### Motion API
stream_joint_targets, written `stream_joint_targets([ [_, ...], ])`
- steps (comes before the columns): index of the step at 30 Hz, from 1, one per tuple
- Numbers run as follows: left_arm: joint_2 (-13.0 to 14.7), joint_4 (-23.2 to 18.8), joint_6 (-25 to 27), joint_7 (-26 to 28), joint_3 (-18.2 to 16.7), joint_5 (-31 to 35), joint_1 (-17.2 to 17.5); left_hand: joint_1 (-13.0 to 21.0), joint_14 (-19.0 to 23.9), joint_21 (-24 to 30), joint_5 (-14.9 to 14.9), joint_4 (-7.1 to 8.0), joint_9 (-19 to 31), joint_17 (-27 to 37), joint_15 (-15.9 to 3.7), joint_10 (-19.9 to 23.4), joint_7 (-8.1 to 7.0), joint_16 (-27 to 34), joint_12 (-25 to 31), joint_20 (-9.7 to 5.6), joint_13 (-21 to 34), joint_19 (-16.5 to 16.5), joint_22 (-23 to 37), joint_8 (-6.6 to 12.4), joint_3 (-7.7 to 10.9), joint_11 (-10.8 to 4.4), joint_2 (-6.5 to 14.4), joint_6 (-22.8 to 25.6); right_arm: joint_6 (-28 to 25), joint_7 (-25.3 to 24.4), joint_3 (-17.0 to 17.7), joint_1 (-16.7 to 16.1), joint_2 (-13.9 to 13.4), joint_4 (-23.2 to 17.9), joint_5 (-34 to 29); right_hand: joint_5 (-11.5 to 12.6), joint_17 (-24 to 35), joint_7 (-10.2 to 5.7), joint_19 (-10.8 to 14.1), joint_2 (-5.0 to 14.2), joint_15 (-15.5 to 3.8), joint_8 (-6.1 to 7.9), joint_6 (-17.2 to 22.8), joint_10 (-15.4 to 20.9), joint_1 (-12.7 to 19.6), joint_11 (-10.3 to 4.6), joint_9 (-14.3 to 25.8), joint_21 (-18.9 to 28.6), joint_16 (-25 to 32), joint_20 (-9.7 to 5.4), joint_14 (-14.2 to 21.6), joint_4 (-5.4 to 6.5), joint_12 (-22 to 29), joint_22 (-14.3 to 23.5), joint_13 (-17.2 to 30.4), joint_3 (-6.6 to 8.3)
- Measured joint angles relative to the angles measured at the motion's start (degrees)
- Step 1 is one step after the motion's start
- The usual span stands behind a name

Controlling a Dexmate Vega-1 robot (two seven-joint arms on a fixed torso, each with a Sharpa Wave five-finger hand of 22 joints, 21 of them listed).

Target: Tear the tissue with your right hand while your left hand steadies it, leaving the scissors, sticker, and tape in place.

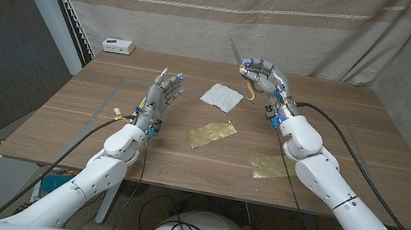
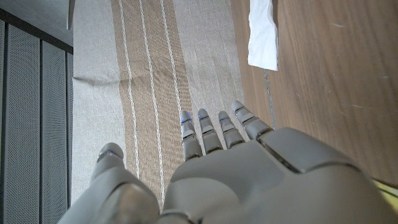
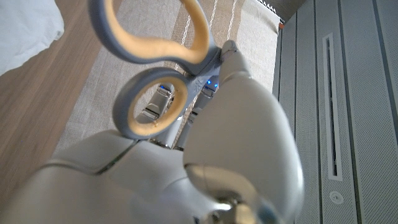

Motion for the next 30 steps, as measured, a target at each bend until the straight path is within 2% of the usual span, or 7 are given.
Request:
stream_joint_targets([
  [4, -1.02, -0.15, -0.58, 0.67, 0.38, 0.51, -0.01, 0.0, 1.69, 0.0, 0.29, 0.08, 0.0, 0.14, 0.2, 1.81, -1.56, 0.63, 0.35, 0.0, 0.0, 1.06, 0.0, -0.48, -0.56, -0.56, 0.0, -1.58, 2.14, 0.45, 0.02, -0.02, 1.15, 1.2, 1.79, -0.11, -0.1, 0.0, 0.01, 0.0, 0.0, 0.0, 0.0, 0.0, 0.0, 0.0, 0.0, 0.0, -0.01, 0.0, 0.0, 0.0, -0.01, 0.0, 0.0, 0.0],
  [9, -2.97, 0.6, -2.62, 1.94, 0.61, 1.38, -0.12, 0.0, 2.16, 0.0, 0.96, -0.15, 0.0, 0.01, 0.12, 3.17, -0.78, 0.67, 0.44, -0.01, 0.0, 1.44, 0.0, 0.63, -0.8, -0.52, 0.0, 1.18, 3.92, 1.57, -0.01, 0.32, 2.23, 2.5, 3.67, -0.17, -0.11, 0.0, -0.19, -0.01, 0.0, -0.22, 0.0, 0.0, 0.01, 0.0, 0.0, 0.0, -0.05, 0.2, 0.0, 0.0, -0.01, 0.01, -0.02, 0.0],
  [14, -3.77, 0.73, -3.06, 2.78, 1.02, 2.13, -0.53, 0.0, 2.16, 0.0, 0.96, -0.08, 0.0, -0.02, 0.12, 3.48, -0.8, 0.67, 0.89, -0.01, 0.0, 1.44, 0.0, 0.63, -1.19, -0.21, 0.0, 1.24, 5.04, 2.86, -0.15, 0.68, 3.38, 3.94, 5.98, -0.37, -0.3, 0.0, -0.37, -0.07, 0.0, -0.44, 0.0, 0.0, 0.07, -0.01, 0.01, 0.0, -0.05, 0.02, 0.0, 0.0, -0.18, 0.01, 0.0, 0.0],
  [20, -3.89, 0.73, -2.25, 2.94, 1.41, 2.57, -1.06, 0.0, 2.77, 0.0, 1.31, -0.16, 0.14, -0.02, 0.11, 4.03, 0.71, 0.67, 0.89, 0.0, 0.0, 1.44, 0.0, 1.51, -1.27, -0.27, 0.0, 4.05, 5.51, 4.11, -0.15, 1.02, 4.55, 5.41, 8.42, -0.59, -0.42, 0.0, -0.51, -0.07, 0.0, -0.65, -0.01, 0.0, 0.07, -0.01, 0.01, 0.0, -0.05, -0.12, 0.0, 0.01, -0.2, 0.01, -0.15, 0.0],
  [28, -3.85, 0.24, -0.69, 3.24, 2.39, 3.73, -2.23, 1.25, 3.29, 0.0, 1.31, -0.5, 0.41, -0.02, 0.2, 7.17, 0.41, 0.67, 1.55, 0.0, 0.0, 1.44, 0.0, 1.51, -0.92, -1.03, 1.25, 4.5, 5.83, 6.51, 0.32, 1.4, 6.19, 7.18, 13.21, -0.61, -0.5, 0.0, -0.51, -0.07, 0.01, -0.66, -0.01, 0.0, 0.07, -0.02, 0.01, 0.22, -0.27, -0.12, 0.42, 0.07, -0.23, 0.02, -0.17, -0.07],
  [30, -3.86, -0.15, -0.49, 3.42, 2.79, 4.06, -2.69, 3.08, 3.28, 0.0, 1.31, -1.24, 0.41, -0.02, 0.2, 7.38, 0.02, 0.67, 1.55, 0.0, 0.17, 1.44, 0.0, 2.23, -0.18, -1.24, 2.12, 6.53, 5.86, 7.87, 0.45, 1.57, 6.55, 7.6, 15.62, -0.8, -0.6, 0.0, -0.53, -0.07, 0.01, -0.86, -0.01, 0.0, 0.07, -0.02, 0.01, 0.42, -0.28, -0.09, 0.42, 0.07, -0.23, 0.02, -0.18, -0.07],
])
